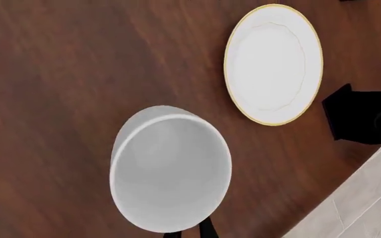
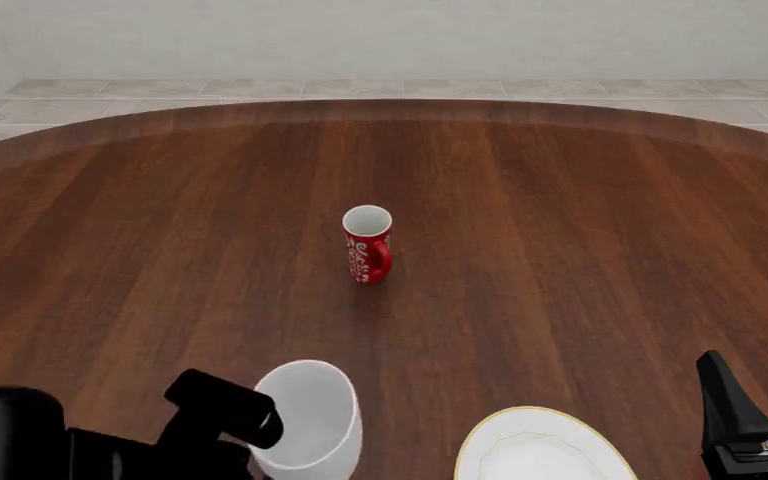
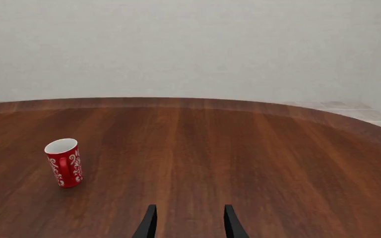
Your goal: Put the white mug on the plate.
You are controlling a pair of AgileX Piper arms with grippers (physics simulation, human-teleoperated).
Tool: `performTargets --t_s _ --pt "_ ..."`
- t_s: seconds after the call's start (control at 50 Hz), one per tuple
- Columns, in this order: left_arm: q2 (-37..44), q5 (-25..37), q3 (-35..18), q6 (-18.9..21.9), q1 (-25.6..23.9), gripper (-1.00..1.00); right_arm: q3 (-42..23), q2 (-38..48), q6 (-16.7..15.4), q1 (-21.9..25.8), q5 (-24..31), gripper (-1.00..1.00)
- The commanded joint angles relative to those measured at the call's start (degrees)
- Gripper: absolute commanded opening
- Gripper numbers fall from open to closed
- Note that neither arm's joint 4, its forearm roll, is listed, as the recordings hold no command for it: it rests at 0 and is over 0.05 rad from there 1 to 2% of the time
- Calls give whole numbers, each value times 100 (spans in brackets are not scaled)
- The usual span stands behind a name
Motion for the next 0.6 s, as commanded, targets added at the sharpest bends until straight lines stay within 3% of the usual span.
performTargets --t_s 0.02,0.32,0.6 --pt "752 -203 -543 6 -425 -100 2 -13 -8 -15 15 100" --pt "1477 -199 -1218 52 -868 -100 2 -10 -9 -15 14 100" --pt "1800 -240 -1435 16 -1027 -100 2 -7 -9 -14 13 100"
